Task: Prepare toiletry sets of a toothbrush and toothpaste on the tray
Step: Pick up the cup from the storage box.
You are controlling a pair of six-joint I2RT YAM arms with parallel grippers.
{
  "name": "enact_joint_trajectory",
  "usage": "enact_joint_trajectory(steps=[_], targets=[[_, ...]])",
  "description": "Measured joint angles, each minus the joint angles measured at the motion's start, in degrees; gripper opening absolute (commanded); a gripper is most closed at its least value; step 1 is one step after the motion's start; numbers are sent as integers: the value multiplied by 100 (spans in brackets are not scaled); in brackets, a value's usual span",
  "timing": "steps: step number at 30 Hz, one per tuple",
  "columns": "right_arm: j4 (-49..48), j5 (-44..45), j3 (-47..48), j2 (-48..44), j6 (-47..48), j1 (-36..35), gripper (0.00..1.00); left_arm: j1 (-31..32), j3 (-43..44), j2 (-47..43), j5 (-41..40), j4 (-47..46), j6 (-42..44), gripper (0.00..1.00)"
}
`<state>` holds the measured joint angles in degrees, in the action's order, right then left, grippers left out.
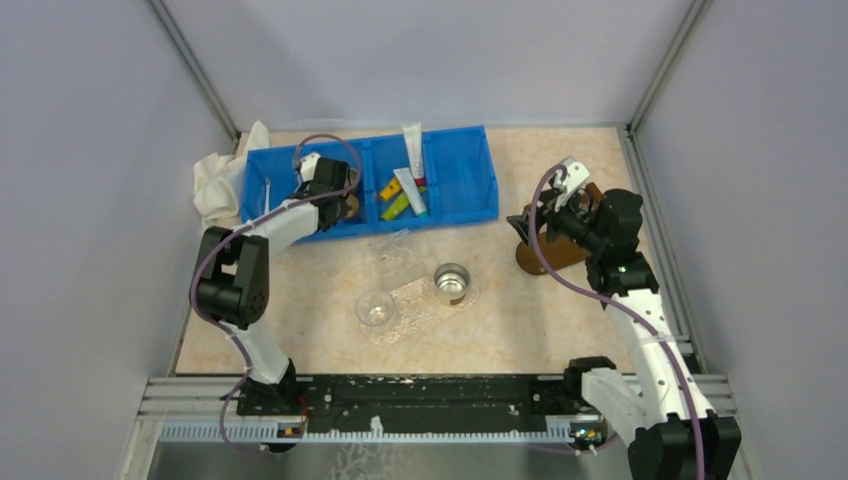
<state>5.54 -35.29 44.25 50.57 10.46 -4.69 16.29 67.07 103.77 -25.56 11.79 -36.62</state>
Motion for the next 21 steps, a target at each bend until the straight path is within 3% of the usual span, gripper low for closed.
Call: enact_joint_trajectory(steps=[12, 21], targets=[[-2, -481, 0, -33, -9, 0, 77, 2, -1176, -1821, 623, -811, 575, 0], [-195, -2046, -151, -26, -354, -20, 75, 236, -2601, -3729, 1762, -1335, 868, 0]])
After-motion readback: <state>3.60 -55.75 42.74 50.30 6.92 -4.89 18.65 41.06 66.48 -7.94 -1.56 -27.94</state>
